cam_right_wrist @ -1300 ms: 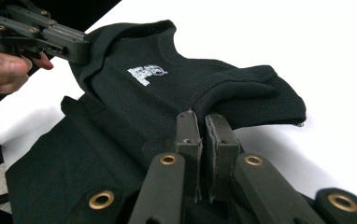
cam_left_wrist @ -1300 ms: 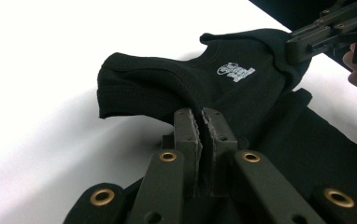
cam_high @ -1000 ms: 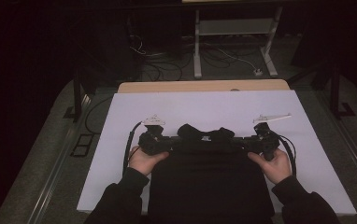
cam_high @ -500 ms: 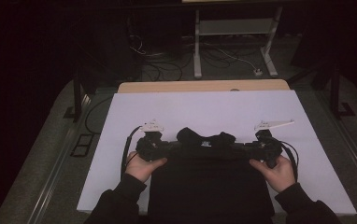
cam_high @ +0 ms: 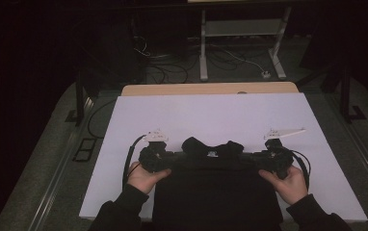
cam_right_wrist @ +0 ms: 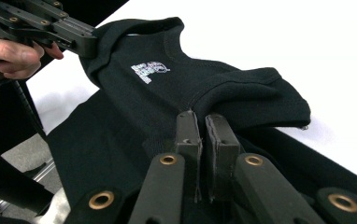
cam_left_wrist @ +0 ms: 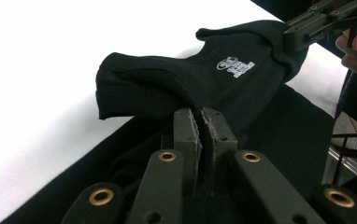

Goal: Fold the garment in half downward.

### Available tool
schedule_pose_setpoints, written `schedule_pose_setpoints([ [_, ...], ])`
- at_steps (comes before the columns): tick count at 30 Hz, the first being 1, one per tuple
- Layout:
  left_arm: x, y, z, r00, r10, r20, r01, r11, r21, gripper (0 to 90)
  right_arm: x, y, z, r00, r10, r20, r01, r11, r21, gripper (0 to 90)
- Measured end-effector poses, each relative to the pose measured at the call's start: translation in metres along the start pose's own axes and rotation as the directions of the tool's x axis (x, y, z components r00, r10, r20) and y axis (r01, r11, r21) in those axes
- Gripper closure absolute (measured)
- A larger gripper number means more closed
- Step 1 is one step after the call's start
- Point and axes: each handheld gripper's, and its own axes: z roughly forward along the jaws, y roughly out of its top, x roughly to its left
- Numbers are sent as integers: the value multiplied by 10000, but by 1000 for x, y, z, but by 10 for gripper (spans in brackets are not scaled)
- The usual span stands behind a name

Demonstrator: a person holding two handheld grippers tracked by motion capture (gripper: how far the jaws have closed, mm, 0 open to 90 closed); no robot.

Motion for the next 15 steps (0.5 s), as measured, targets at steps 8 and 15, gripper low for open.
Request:
schedule_pose_setpoints([
  [8, -8, -4, -6, 9997, -16, 242, 15, 10000, 40, 837, 8, -4, -3, 9999, -137, -97, 138, 9999, 74, 837],
  [15, -14, -11, -10, 9994, 41, 342, -46, 9999, 152, 837, 15, -8, -5, 9994, -277, -186, 280, 9995, 171, 837],
])
